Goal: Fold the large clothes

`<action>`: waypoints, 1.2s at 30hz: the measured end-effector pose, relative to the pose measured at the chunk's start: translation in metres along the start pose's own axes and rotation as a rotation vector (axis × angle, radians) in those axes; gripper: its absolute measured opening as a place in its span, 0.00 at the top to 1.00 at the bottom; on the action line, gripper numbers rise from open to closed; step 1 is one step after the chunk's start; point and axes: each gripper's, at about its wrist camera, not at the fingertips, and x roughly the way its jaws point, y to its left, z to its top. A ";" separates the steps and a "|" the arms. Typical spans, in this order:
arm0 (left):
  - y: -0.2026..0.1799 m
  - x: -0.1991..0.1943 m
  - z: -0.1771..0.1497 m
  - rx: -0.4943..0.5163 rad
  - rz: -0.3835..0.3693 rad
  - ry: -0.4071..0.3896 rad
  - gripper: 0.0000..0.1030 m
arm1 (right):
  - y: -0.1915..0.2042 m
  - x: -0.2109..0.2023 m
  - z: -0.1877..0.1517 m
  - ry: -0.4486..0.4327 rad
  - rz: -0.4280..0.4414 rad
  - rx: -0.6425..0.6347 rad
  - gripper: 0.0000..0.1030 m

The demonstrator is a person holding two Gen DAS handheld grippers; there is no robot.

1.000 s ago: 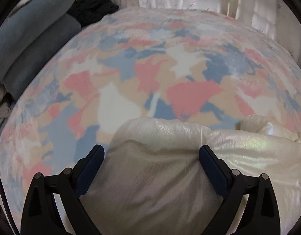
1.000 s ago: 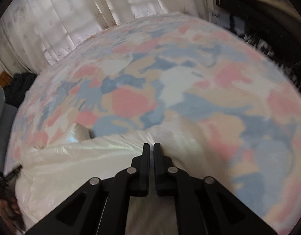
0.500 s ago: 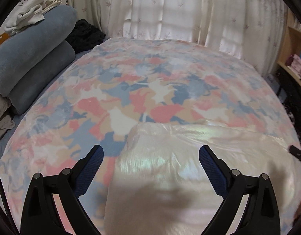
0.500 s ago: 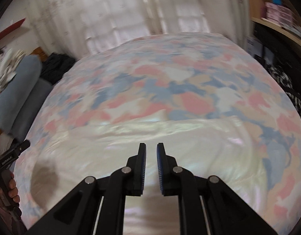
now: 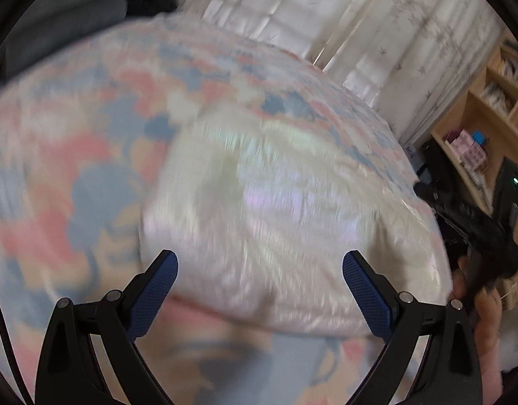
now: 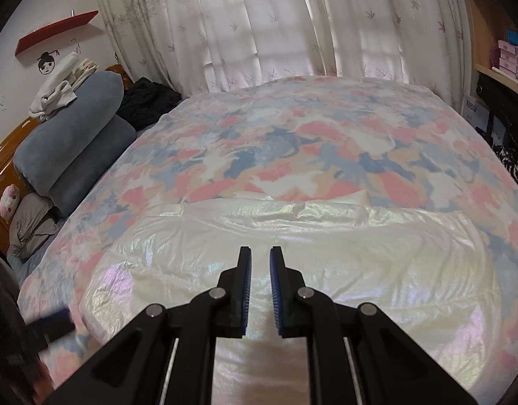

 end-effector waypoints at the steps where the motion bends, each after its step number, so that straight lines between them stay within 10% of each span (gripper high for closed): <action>1: 0.009 0.006 -0.010 -0.038 -0.023 0.012 0.05 | 0.000 0.004 -0.001 -0.002 0.000 0.005 0.90; 8: 0.046 0.050 -0.041 -0.220 -0.081 0.046 0.05 | -0.012 0.064 -0.012 0.047 -0.006 0.075 0.90; 31: 0.051 0.090 -0.002 -0.236 -0.075 -0.119 0.03 | -0.030 0.166 -0.045 0.125 0.022 0.105 0.90; 36: 0.037 0.088 0.005 -0.196 -0.088 -0.173 0.55 | -0.035 0.164 -0.045 0.123 0.051 0.136 0.90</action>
